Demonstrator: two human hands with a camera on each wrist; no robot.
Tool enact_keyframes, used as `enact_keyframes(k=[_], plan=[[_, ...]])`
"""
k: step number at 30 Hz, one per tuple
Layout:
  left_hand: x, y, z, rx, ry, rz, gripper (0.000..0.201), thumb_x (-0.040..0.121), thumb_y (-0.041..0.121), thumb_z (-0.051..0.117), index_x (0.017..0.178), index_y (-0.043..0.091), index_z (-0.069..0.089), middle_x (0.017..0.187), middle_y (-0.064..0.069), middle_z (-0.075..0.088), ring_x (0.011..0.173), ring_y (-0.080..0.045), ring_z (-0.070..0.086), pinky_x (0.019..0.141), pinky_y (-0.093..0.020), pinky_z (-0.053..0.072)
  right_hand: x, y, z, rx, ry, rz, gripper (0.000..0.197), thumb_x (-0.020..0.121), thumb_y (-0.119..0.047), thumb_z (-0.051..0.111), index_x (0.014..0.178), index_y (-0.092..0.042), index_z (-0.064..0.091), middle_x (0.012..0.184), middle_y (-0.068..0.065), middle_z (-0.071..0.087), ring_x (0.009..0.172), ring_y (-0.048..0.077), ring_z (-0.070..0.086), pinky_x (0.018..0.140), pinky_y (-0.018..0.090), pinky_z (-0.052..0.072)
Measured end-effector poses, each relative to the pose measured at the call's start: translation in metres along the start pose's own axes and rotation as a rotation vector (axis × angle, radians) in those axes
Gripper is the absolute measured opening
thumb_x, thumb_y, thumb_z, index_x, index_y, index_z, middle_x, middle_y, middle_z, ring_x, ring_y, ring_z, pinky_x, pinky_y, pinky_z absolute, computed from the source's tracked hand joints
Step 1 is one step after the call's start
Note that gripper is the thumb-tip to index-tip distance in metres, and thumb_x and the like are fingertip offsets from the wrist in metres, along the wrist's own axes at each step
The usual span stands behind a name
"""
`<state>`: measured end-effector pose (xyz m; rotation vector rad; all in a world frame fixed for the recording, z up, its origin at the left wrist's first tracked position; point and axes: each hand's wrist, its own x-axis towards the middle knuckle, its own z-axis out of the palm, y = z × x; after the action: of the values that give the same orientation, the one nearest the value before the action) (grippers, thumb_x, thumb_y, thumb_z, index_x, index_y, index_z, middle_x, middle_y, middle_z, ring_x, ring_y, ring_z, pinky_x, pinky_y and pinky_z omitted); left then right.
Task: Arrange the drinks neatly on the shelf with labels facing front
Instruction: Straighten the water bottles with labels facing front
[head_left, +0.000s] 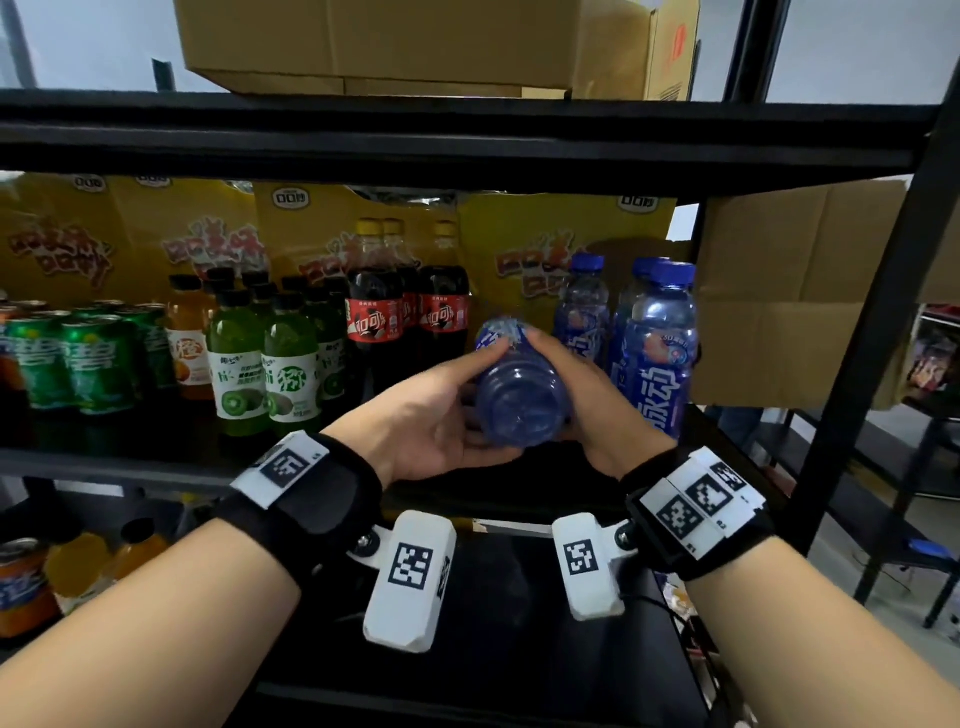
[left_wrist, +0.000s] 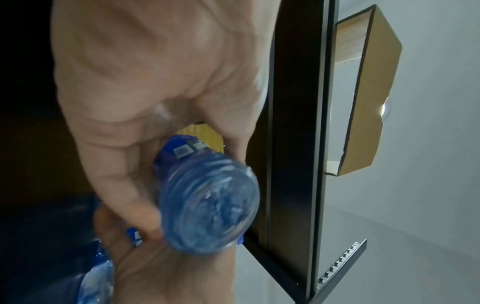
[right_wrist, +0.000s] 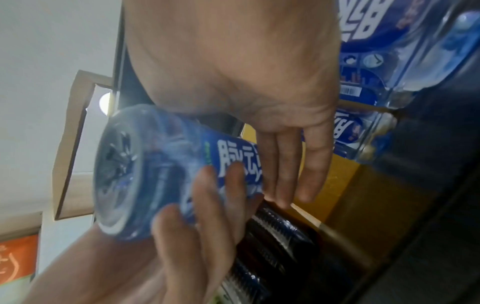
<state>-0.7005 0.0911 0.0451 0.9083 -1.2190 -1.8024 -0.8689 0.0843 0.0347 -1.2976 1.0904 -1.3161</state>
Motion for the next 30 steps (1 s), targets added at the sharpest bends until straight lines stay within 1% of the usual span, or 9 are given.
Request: enact_keyframes(k=[5, 9, 12, 15, 19, 21, 25, 27, 30], plan=[[0.002, -0.004, 0.003, -0.028, 0.050, -0.109, 0.074, 0.056, 0.075, 0.075, 0.102, 0.016, 0.073, 0.100, -0.009, 0.076, 0.071, -0.022, 0.072, 0.052, -0.025, 0.058, -0.008, -0.001, -0.006, -0.293, -0.058, 0.132, 0.069, 0.086, -0.087, 0.041, 0.105, -0.031, 0.076, 0.088, 0.001, 0.081, 0.074, 0.021, 0.078, 0.071, 0.037, 0.058], [0.003, -0.008, 0.000, 0.032, 0.058, -0.053, 0.070, 0.054, 0.069, 0.080, 0.104, 0.021, 0.074, 0.099, -0.006, 0.077, 0.071, -0.019, 0.072, 0.051, -0.025, 0.057, -0.009, 0.000, -0.010, -0.377, 0.002, 0.050, 0.075, 0.083, -0.088, 0.046, 0.103, -0.024, 0.078, 0.093, -0.001, 0.081, 0.084, 0.021, 0.078, 0.078, 0.043, 0.062], [0.008, -0.012, -0.002, 0.124, 0.090, 0.063, 0.074, 0.053, 0.057, 0.085, 0.118, 0.024, 0.069, 0.101, -0.003, 0.079, 0.076, -0.017, 0.075, 0.058, -0.030, 0.058, -0.008, -0.002, -0.010, -0.313, 0.067, -0.061, 0.060, 0.091, -0.072, 0.055, 0.112, -0.019, 0.074, 0.104, -0.002, 0.079, 0.100, 0.019, 0.075, 0.095, 0.042, 0.059], [0.015, -0.017, -0.010, 0.173, 0.147, 0.194, 0.073, 0.067, 0.029, 0.092, 0.132, 0.029, 0.057, 0.103, -0.001, 0.080, 0.087, -0.020, 0.078, 0.067, -0.036, 0.061, -0.007, -0.006, -0.011, -0.312, 0.071, -0.200, 0.041, 0.093, -0.061, 0.063, 0.116, -0.027, 0.069, 0.107, -0.012, 0.077, 0.104, 0.008, 0.072, 0.095, 0.034, 0.057], [0.020, -0.025, -0.016, 0.258, 0.122, 0.360, 0.093, 0.060, 0.004, 0.092, 0.138, 0.030, 0.049, 0.117, -0.007, 0.075, 0.105, -0.024, 0.074, 0.081, -0.041, 0.062, -0.009, -0.011, -0.012, -0.375, 0.009, -0.332, 0.068, 0.083, -0.050, 0.081, 0.139, -0.023, 0.054, 0.115, -0.018, 0.069, 0.102, -0.008, 0.067, 0.081, 0.014, 0.055], [0.024, -0.031, -0.014, 0.352, 0.129, 0.489, 0.094, 0.059, -0.008, 0.091, 0.137, 0.028, 0.051, 0.119, 0.000, 0.073, 0.109, -0.016, 0.071, 0.087, -0.034, 0.060, -0.013, -0.010, -0.011, -0.431, 0.034, -0.438, 0.076, 0.076, -0.041, 0.090, 0.139, -0.022, 0.054, 0.113, -0.019, 0.069, 0.100, -0.012, 0.065, 0.078, 0.008, 0.051], [0.028, -0.036, -0.006, 0.525, 0.251, 0.763, 0.074, 0.069, -0.010, 0.087, 0.130, 0.021, 0.059, 0.113, 0.015, 0.070, 0.104, 0.006, 0.066, 0.087, -0.011, 0.051, -0.026, 0.001, -0.007, -0.531, 0.070, -0.704, 0.078, 0.067, -0.022, 0.098, 0.134, -0.019, 0.057, 0.128, 0.000, 0.063, 0.119, 0.010, 0.062, 0.104, 0.034, 0.051], [0.027, -0.034, -0.007, 0.580, 0.313, 0.891, 0.066, 0.077, 0.000, 0.084, 0.125, 0.037, 0.059, 0.111, 0.023, 0.068, 0.104, 0.015, 0.062, 0.088, -0.005, 0.047, -0.032, 0.009, -0.004, -0.474, 0.051, -0.791, 0.077, 0.069, -0.014, 0.096, 0.134, -0.014, 0.053, 0.131, 0.009, 0.059, 0.123, 0.020, 0.060, 0.105, 0.045, 0.051], [0.027, -0.031, -0.011, 0.663, 0.304, 0.960, 0.061, 0.084, 0.017, 0.081, 0.133, 0.044, 0.057, 0.128, 0.018, 0.067, 0.118, 0.002, 0.063, 0.101, -0.024, 0.052, -0.040, 0.017, -0.001, -0.439, 0.052, -0.879, 0.073, 0.077, -0.014, 0.090, 0.136, -0.017, 0.047, 0.134, 0.011, 0.057, 0.124, 0.022, 0.060, 0.103, 0.046, 0.052]])
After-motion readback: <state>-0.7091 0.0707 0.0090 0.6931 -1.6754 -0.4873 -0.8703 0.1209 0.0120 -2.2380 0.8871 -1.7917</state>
